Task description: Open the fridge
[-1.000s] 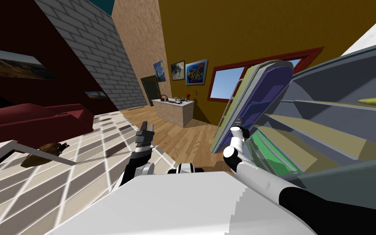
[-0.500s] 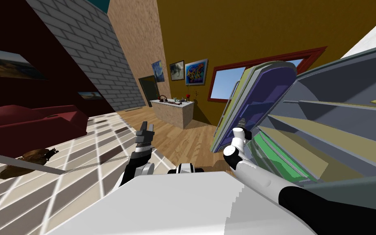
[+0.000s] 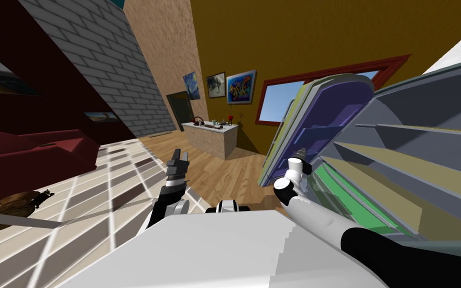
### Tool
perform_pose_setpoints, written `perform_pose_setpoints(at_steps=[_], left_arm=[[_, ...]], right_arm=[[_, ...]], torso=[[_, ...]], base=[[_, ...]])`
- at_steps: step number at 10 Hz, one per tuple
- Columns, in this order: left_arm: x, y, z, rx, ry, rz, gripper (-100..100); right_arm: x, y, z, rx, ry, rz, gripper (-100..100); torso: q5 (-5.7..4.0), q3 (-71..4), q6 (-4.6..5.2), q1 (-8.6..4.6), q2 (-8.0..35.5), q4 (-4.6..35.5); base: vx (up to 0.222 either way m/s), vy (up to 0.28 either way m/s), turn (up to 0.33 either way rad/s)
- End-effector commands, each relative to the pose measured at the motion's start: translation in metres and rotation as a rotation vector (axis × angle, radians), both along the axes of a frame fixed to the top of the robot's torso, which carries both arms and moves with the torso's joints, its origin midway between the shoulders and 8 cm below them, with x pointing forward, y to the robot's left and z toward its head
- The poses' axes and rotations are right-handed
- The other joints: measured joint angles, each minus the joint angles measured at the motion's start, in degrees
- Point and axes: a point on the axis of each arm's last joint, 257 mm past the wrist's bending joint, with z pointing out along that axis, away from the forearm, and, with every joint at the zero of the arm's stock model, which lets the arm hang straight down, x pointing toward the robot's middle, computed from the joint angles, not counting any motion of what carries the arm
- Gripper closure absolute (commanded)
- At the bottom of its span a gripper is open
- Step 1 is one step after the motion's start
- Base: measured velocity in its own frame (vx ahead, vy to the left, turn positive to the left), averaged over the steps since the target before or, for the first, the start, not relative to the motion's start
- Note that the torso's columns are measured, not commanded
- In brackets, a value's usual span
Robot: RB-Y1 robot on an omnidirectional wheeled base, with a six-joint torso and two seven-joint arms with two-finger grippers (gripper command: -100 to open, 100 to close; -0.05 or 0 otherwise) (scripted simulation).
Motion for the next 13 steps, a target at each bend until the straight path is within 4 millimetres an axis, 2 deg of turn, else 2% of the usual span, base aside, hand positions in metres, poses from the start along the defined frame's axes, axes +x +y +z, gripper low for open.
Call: perform_pose_setpoints(at_steps=[1, 2, 3, 4, 6, 8, 13], left_arm=[[0.0, 0.0, 0.0, 0.0, 0.0, 0.0, 0], [0.0, 0.0, 0.0, 0.0, 0.0, 0.0, 0], [0.0, 0.0, 0.0, 0.0, 0.0, 0.0, 0], [0.0, 0.0, 0.0, 0.0, 0.0, 0.0, 0], [0.0, 0.0, 0.0, 0.0, 0.0, 0.0, 0], [0.0, 0.0, 0.0, 0.0, 0.0, 0.0, 0], [0.0, 0.0, 0.0, 0.0, 0.0, 0.0, 0]], right_arm=[[-0.004, -0.003, -0.002, 0.021, -0.018, -0.01, -100], [-0.005, -0.003, -0.003, 0.024, -0.021, -0.011, -100], [-0.004, -0.003, -0.003, 0.023, -0.021, -0.011, 100], [-0.012, -0.017, 0.014, -0.105, 0.11, 0.012, 100], [-0.022, -0.024, 0.006, -0.19, 0.235, 0.016, 100], [-0.022, -0.024, 0.006, -0.257, 0.328, 0.01, 100], [-0.022, -0.024, 0.005, -0.349, 0.454, 0.003, 100]], torso=[[-0.02, 0.0, 0.01, -0.07, 0.1, 0.0], [-0.03, 0.1, 0.01, -0.1, 0.2, 0.1], [-0.02, 0.1, 0.01, -0.06, 0.2, 0.1], [-0.01, 0.1, 0.01, 0.0, 0.1, 0.0], [0.07, -0.4, -0.04, 0.23, -0.6, -0.2], [-0.06, 0.1, 0.0, -0.19, 0.2, 0.1], [0.02, -0.1, -0.01, 0.08, -0.2, -0.1]], base=[[0.049, 0.015, -0.005], [0.012, 0.004, 0.003], [0.005, 0.001, 0.0], [0.143, 0.09, -0.069], [0.172, 0.07, -0.028], [0.013, -0.007, 0.011], [-0.012, -0.004, -0.002]])
